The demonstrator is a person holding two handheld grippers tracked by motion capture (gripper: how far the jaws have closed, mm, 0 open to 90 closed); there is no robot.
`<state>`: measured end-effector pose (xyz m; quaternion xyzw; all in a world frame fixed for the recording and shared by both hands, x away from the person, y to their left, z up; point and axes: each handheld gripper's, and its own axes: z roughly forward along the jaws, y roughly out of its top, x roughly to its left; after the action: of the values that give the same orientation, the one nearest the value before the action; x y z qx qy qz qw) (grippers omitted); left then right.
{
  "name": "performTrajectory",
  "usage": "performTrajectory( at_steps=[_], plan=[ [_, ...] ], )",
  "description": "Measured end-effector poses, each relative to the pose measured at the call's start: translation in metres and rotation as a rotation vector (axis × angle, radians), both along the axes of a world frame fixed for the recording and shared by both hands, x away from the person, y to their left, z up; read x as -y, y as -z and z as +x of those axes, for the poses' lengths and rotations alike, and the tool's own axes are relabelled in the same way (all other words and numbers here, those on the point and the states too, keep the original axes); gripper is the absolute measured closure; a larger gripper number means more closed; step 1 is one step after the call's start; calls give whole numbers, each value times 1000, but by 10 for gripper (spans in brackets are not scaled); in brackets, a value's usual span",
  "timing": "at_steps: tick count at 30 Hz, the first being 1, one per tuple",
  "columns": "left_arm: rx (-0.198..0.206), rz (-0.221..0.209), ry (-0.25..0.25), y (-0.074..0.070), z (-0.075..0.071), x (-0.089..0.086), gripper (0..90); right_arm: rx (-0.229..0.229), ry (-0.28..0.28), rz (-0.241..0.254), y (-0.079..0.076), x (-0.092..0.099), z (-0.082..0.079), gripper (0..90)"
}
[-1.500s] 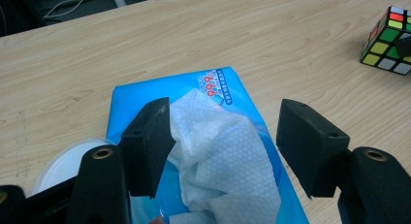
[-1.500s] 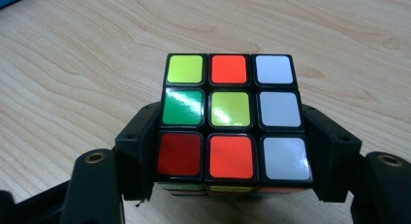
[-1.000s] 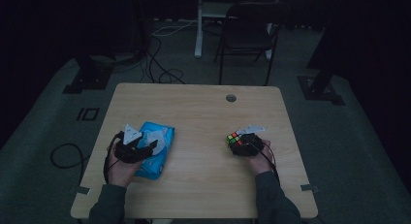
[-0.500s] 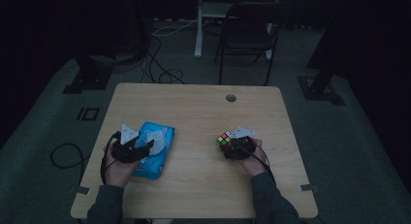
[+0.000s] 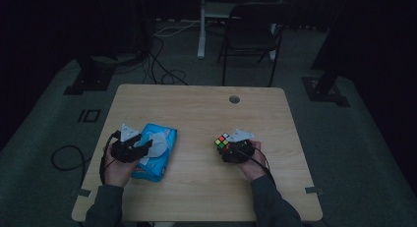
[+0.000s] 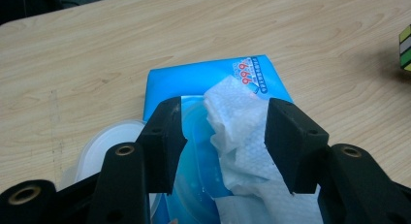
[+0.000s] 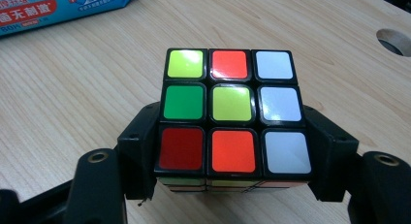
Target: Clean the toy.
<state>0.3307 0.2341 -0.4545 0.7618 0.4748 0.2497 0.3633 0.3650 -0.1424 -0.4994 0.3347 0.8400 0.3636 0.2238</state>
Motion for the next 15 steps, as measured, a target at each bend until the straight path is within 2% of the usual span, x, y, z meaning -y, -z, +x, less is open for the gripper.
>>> performTrajectory(
  at_steps=[5, 8, 10, 12, 14, 15],
  plan=[
    [-38, 4, -1, 5, 7, 2, 507, 2, -11, -9, 1, -4, -2, 339],
    [-58, 9, 34, 7, 11, 8, 478, 2, -13, -13, 1, -6, -2, 339],
    [-65, 24, 46, 9, 15, 13, 457, 4, -15, -16, 2, -7, -3, 339],
    [-88, 41, 36, 13, 21, 16, 458, 5, -16, -17, 2, -7, -3, 339],
    [-120, 69, 20, 16, 26, 17, 506, 6, -14, -17, 1, -6, -3, 339],
    [-129, 68, 24, 18, 27, 18, 543, 8, -15, -16, 1, -6, -3, 339]
  ],
)
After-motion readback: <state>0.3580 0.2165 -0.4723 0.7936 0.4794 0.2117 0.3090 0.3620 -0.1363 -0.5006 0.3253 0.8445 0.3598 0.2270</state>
